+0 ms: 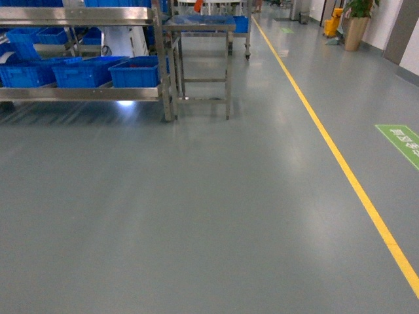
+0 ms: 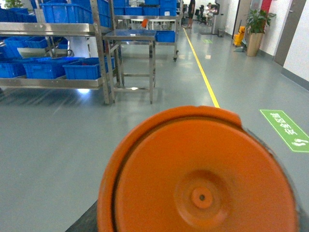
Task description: Sort blue parts and orange caps into right shelf containers
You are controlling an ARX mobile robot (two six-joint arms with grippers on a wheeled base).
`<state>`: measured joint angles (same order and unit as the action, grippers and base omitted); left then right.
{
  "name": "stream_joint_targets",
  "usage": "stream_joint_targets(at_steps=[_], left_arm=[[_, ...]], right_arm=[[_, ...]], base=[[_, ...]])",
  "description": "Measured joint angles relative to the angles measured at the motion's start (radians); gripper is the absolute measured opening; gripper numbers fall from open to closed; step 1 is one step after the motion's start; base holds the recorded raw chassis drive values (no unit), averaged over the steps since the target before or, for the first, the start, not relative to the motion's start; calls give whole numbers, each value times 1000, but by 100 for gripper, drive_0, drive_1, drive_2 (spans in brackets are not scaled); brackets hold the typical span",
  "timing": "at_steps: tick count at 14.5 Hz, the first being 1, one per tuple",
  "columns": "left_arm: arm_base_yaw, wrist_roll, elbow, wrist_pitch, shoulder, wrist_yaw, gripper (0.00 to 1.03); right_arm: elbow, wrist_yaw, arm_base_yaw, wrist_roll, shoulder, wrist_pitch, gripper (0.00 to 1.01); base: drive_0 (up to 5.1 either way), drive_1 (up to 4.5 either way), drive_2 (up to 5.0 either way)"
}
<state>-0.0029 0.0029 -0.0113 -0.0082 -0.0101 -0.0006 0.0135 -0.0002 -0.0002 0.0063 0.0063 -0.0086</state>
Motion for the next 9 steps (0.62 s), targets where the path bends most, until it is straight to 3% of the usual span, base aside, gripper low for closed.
stream_joint_targets(at_steps=[9], left_arm=[[2, 0, 0, 1, 0, 0, 42]], right_arm=[[0, 0, 0, 0, 0, 3, 46]], base=[[-2, 427, -431]])
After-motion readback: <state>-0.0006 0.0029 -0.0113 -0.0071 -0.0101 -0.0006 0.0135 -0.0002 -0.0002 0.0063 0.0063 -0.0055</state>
